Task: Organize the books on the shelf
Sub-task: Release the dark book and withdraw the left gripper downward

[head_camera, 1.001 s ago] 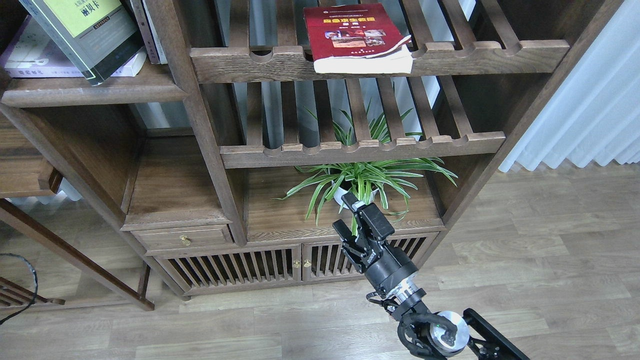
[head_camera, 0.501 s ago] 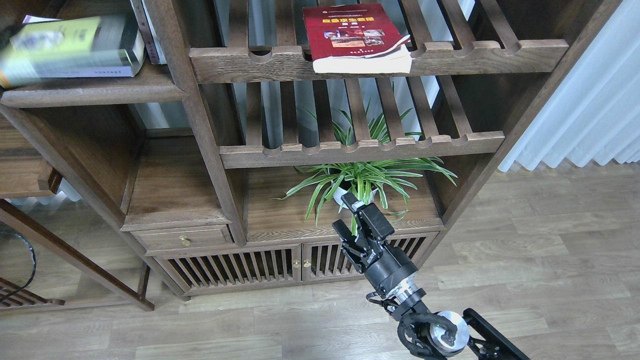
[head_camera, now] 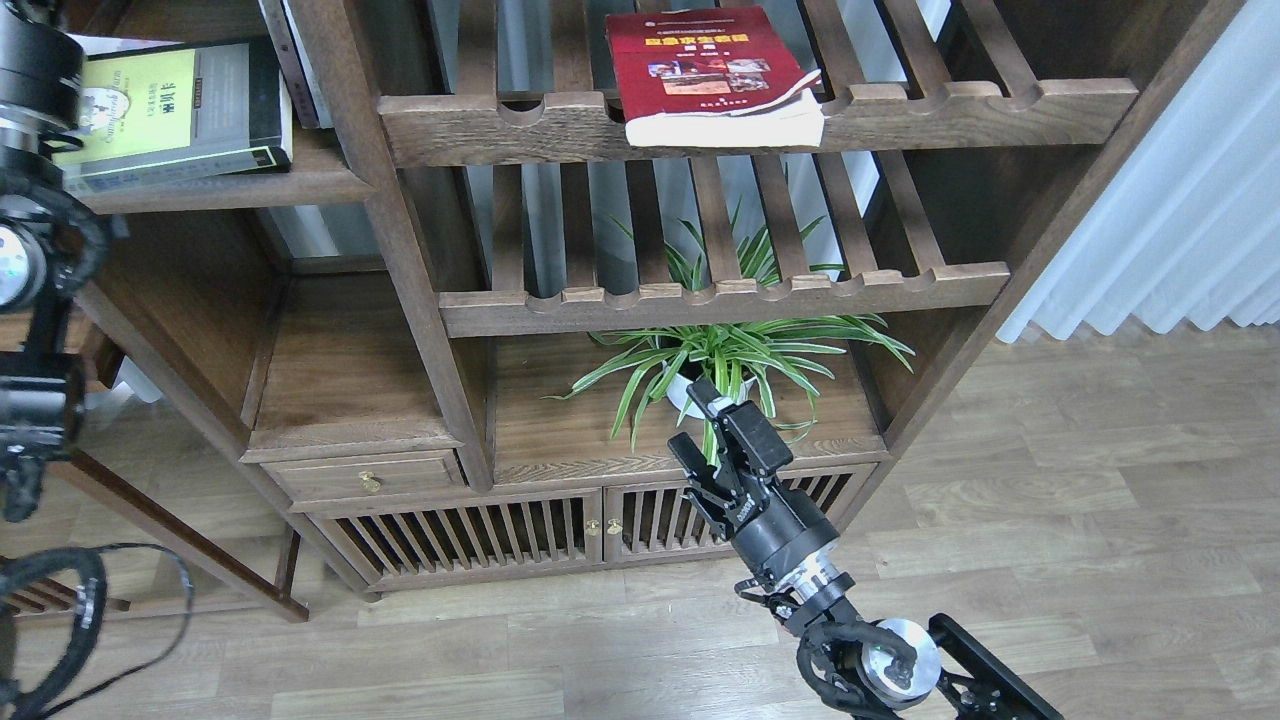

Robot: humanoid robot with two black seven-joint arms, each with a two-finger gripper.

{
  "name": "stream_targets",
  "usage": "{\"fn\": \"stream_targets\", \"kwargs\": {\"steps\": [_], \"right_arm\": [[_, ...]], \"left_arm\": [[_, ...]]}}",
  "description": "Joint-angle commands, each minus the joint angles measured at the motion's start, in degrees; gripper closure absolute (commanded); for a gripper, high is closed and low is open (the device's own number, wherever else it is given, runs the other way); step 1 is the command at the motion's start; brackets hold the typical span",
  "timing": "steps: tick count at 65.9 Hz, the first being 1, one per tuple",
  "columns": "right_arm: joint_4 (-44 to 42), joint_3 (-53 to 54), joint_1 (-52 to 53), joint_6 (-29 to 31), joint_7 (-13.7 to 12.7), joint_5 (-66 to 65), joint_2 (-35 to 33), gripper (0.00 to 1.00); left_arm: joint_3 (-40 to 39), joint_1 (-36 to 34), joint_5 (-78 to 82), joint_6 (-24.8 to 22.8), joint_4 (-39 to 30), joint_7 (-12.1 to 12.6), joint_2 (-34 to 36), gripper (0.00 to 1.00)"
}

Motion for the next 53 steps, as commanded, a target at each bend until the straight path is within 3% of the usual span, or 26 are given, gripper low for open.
{"fn": "stream_targets", "kwargs": {"steps": [1,21,37,53], "right_arm": [[0.0,0.02,0.13,0.02,0.02,-0.06,-0.01,0.02],[0.0,0.02,0.05,0.02,-0.07,-0.07,-0.01,0.02],[0.0,0.02,0.05,0.02,0.02,-0.07,-0.01,0.02],[0.0,0.11,0.13,0.02,0.02,-0.07,-0.01,0.02]], "left_arm": [[0.69,2.58,-0.74,0.0,-3.2,-0.04,-2.55,0.04],[3.15,12.78,-0.92,0.0,-13.66,-0.13,-5.98,0.05],[3.5,12.96,-0.92,0.0,-17.88,-0.04,-6.07,0.12],[3.85,12.96,-0.83,0.0,-18.85,0.13,-6.07,0.13]]}}
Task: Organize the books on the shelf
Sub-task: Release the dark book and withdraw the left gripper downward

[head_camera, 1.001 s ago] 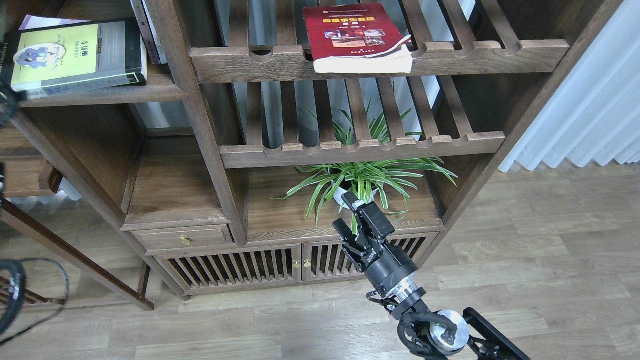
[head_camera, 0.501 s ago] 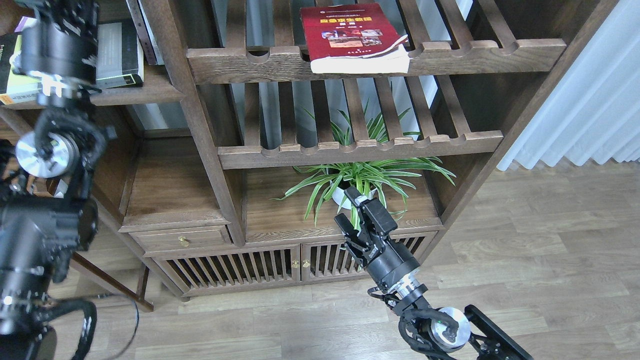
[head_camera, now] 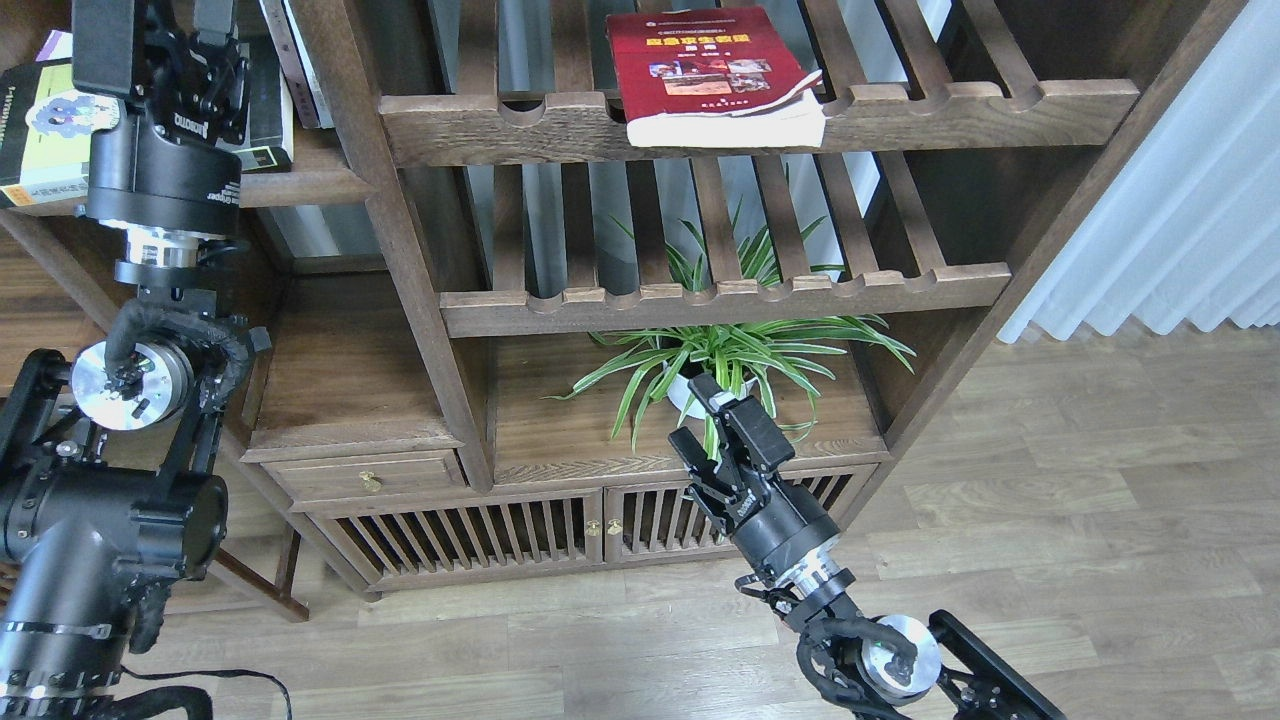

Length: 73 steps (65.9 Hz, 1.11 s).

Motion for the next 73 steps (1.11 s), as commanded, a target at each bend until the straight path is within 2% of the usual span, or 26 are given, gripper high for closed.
{"fn": "stream_targets", "kwargs": {"steps": [1,8,19,27,39,44,47,63,73], "right_arm": [[0.0,0.08,0.09,0.0,0.01,0.0,0.0,0.02],[0.0,0.08,0.0,0.09,0.01,0.0,0.0,0.02],[0.09,0.08,-0.08,0.09,0.01,0.0,0.0,0.02],[0.09,0.08,-0.08,0.09,0.01,0.0,0.0,0.02],[0.0,0.08,0.0,0.0,-0.07,0.0,0.0,0.02],[0.0,0.08,0.0,0.0,0.01,0.0,0.0,0.02],[0.0,0.08,0.0,0.0,0.01,0.0,0.0,0.02],[0.0,0.17,-0.08,0.09,0.01,0.0,0.0,0.02],[0.0,0.61,-0.17,1.23,0.01,0.0,0.0,0.02]], "left_arm": [[0.16,0.0,0.09,0.0,-0.24,0.18,0.08,0.14],[0.68,0.61,0.09,0.0,-0.24,0.27,0.08,0.2],[0.86,2.99,0.26,0.0,-0.24,0.71,0.08,0.22],[0.68,5.09,0.44,0.0,-0.24,0.8,0.43,0.31],[-0.02,6.06,0.44,0.0,-0.33,0.98,0.61,0.34],[0.07,6.06,0.44,0.0,-0.33,1.06,0.61,0.41],[0.77,6.15,0.44,0.0,-0.33,1.06,0.61,0.43],[5.52,7.73,0.44,0.0,-0.33,1.06,0.08,0.45],[10.96,11.34,0.62,0.0,-0.33,1.33,-0.45,0.47]]}}
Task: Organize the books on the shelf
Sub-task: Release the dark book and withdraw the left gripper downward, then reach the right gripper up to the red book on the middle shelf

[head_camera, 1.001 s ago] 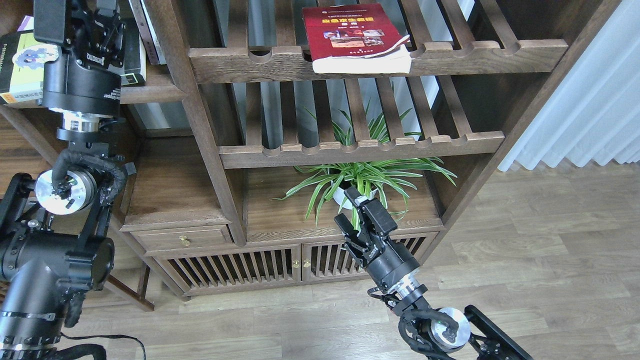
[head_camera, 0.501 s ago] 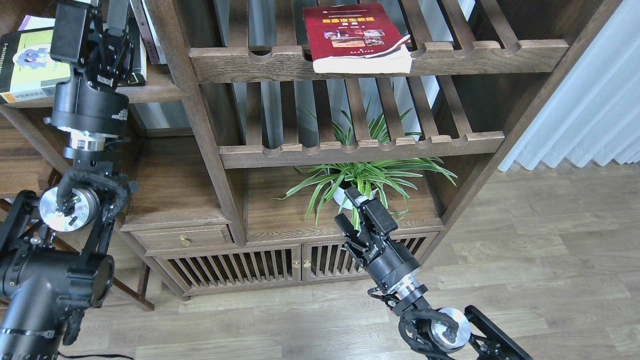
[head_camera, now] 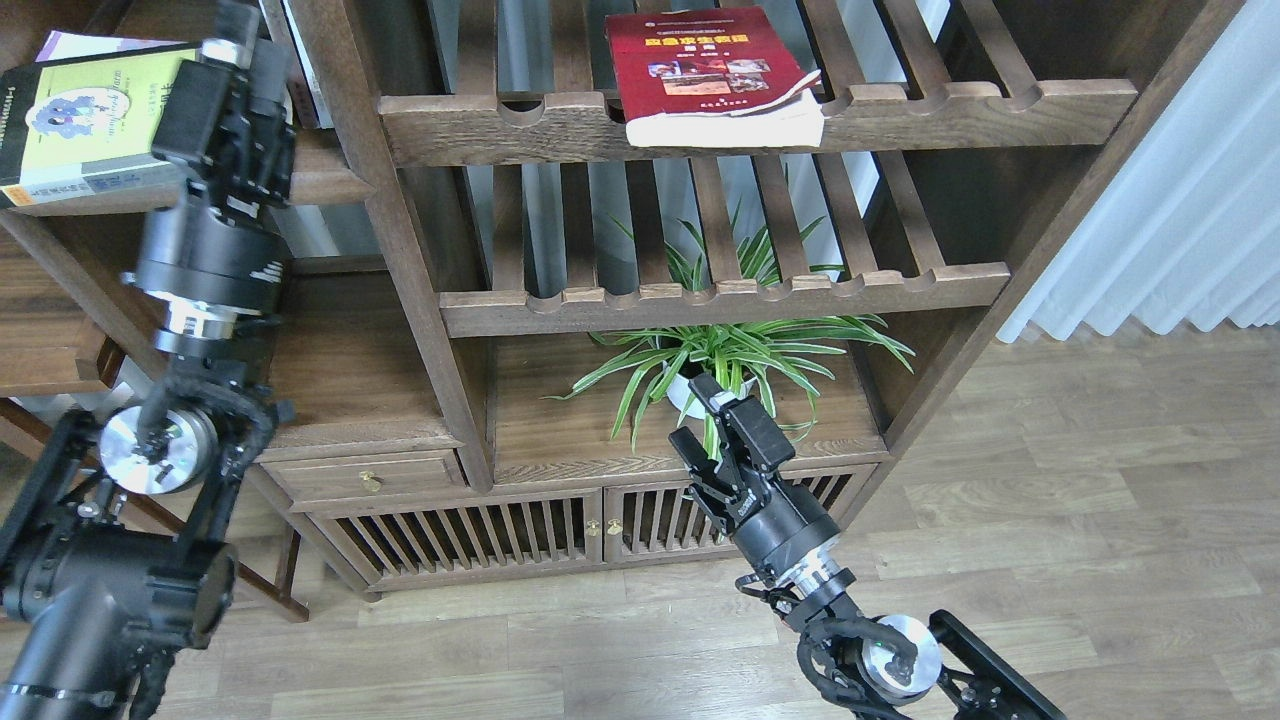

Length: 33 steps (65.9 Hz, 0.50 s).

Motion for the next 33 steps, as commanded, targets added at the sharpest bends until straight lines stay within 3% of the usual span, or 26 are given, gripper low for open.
{"fn": "stream_targets", "kwargs": {"steps": [1,15,33], "right_arm": [[0.0,0.35,-0.03,0.83,0.01,0.0,0.0,0.02],[0.35,2.55,0.15,1.62,0.01,0.18,0.0,0.02],[5.98,5.8,0.32,2.76,0.01,0.27,0.0,0.02]], "left_arm": [[4.35,2.47,0.17,0.0,0.03,0.37,-0.16,0.47],[9.27,7.56,0.17,0.0,0.03,0.37,-0.16,0.47],[13.23,17.85,0.17,0.0,0.21,-0.07,-0.16,0.37]]}}
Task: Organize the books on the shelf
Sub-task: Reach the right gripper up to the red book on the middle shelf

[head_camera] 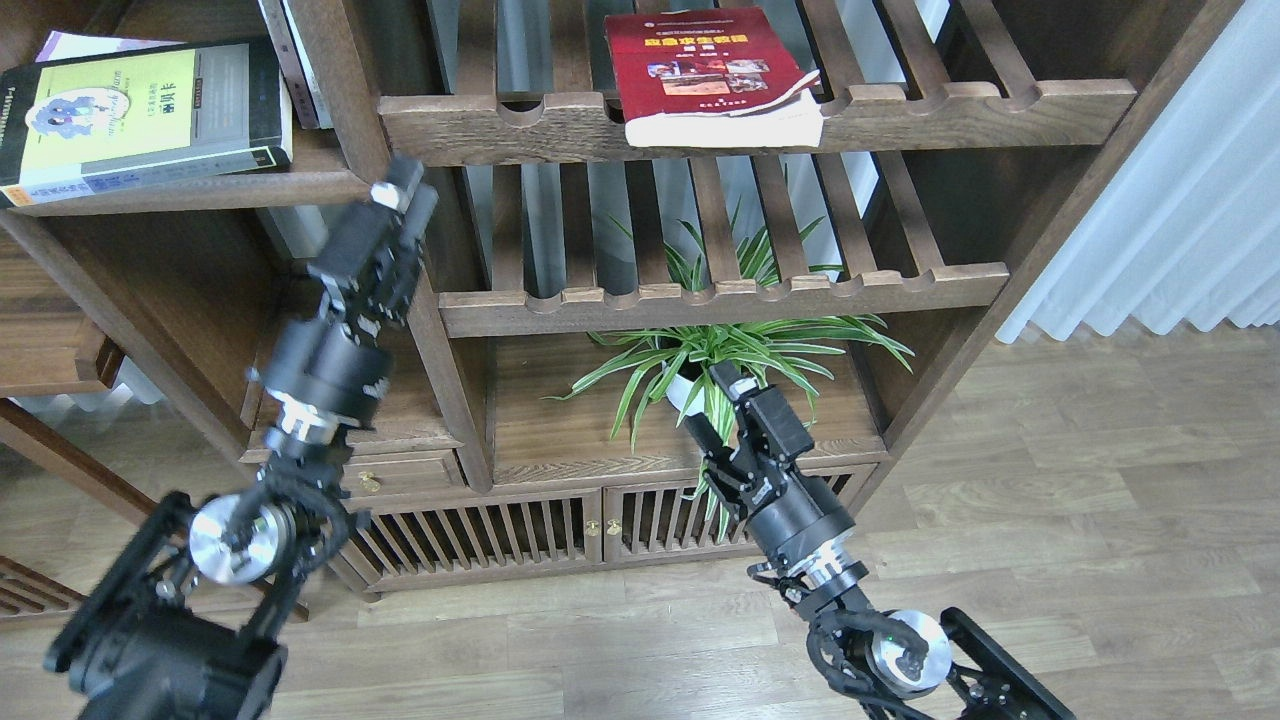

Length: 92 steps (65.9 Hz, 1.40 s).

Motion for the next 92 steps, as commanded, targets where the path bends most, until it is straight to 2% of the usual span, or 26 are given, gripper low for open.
{"fn": "stream_targets", "kwargs": {"steps": [1,22,35,50,62,66,74,80,92], "right_arm": [[3.19,1.36,0.17,0.11,-0.01,0.02,0.0,0.02],[7.5,2.94,7.46,-1.21,-0.01,-0.33,0.0,0.06],[7.5,3.29,13.26,-4.55,0.6,-0.33,0.0,0.06],[6.88,3.29,18.53,-12.28,1.66,-0.16,0.0,0.06],[3.9,4.26,24.15,-17.81,4.29,0.19,0.0,0.07],[3.63,4.52,25.04,-18.52,4.29,0.28,0.0,0.08],[3.54,4.61,25.74,-19.14,4.29,1.69,0.0,0.16],[3.45,5.58,25.66,-19.14,4.29,3.27,0.0,0.31],[2.75,6.11,25.66,-19.31,4.29,3.97,0.0,0.43]], "left_arm": [[1.76,3.38,0.06,0.0,0.09,-0.06,0.0,0.36],[2.64,6.37,0.06,0.0,1.49,-0.05,0.0,0.26],[2.82,6.46,0.06,0.0,2.02,0.21,0.0,0.25],[2.99,7.33,-0.38,0.0,2.11,-0.41,0.0,0.23],[3.0,8.48,-0.2,0.0,2.11,0.21,0.0,0.22],[3.17,8.48,-0.2,0.0,2.2,0.3,0.0,0.22],[3.87,8.83,0.06,0.0,2.37,0.38,0.52,0.22],[4.14,8.39,0.06,0.0,3.95,0.3,0.44,0.22],[4.05,8.3,-0.03,0.0,4.13,0.3,0.7,0.23]]}}
